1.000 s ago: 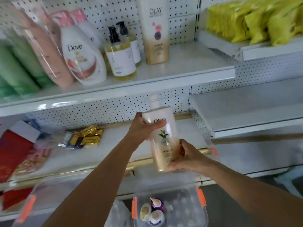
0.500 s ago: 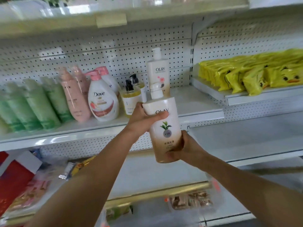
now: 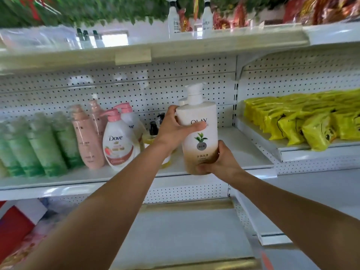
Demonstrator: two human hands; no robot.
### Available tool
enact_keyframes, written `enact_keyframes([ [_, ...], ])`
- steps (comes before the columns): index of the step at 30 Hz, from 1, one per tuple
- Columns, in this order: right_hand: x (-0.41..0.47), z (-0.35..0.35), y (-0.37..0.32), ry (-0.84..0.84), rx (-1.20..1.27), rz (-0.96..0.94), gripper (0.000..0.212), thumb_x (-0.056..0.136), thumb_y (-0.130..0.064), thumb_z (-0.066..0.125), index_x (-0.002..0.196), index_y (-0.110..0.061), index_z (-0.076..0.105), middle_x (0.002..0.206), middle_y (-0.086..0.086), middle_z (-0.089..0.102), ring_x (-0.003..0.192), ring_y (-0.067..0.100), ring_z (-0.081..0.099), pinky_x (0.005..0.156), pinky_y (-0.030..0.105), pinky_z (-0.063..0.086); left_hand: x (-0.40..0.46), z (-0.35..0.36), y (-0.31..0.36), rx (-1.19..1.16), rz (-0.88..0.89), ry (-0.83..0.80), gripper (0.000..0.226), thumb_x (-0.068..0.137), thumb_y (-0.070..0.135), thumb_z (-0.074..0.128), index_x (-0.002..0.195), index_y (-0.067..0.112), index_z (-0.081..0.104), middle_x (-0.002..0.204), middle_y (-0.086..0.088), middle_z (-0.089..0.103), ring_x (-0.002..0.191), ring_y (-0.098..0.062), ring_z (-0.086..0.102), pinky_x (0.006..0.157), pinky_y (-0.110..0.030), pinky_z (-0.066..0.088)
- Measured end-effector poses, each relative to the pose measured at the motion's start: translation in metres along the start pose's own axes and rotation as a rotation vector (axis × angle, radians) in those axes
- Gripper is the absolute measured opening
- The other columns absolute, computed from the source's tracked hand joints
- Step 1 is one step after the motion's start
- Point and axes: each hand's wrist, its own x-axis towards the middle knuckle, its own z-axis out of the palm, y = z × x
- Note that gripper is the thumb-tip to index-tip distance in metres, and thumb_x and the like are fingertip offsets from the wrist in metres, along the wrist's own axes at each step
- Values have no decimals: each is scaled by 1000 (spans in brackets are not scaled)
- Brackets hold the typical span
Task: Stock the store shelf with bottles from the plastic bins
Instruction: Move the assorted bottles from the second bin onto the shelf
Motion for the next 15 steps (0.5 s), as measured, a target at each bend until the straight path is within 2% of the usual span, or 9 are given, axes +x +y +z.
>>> enact_keyframes([
  [4, 22, 2, 7, -13, 4, -14, 73, 58, -1, 86, 115, -19, 44, 104, -3, 63, 95, 9, 62, 69, 24, 56, 18, 5, -10, 26, -3, 20, 77, 56, 32, 92, 116, 24, 46, 99, 11, 64, 72, 15, 62, 51, -7, 47],
  [9, 43, 6, 19, -37, 5, 13, 74, 58, -6, 87, 115, -18, 43, 106, 0, 62, 99, 14, 62, 80, 37, 59, 34, 10, -21, 60, -14, 25, 74, 58, 33, 91, 115, 26, 45, 98, 14, 63, 70, 19, 59, 49, -5, 45],
  [13, 56, 8, 24, -49, -80, 19, 70, 56, -16, 89, 108, -23, 42, 99, -5, 62, 89, 5, 60, 69, 25, 55, 46, 10, -24, 79, -46, 29, 73, 61, 33, 90, 118, 24, 45, 98, 14, 63, 70, 16, 61, 48, -5, 45],
  [15, 63, 10, 25, -42, -130, 30, 68, 54, -21, 88, 103, -25, 42, 96, -7, 61, 86, 3, 59, 70, 26, 53, 50, 8, -24, 100, -57, 24, 73, 63, 34, 89, 119, 24, 44, 99, 14, 63, 77, 10, 61, 48, -5, 45],
])
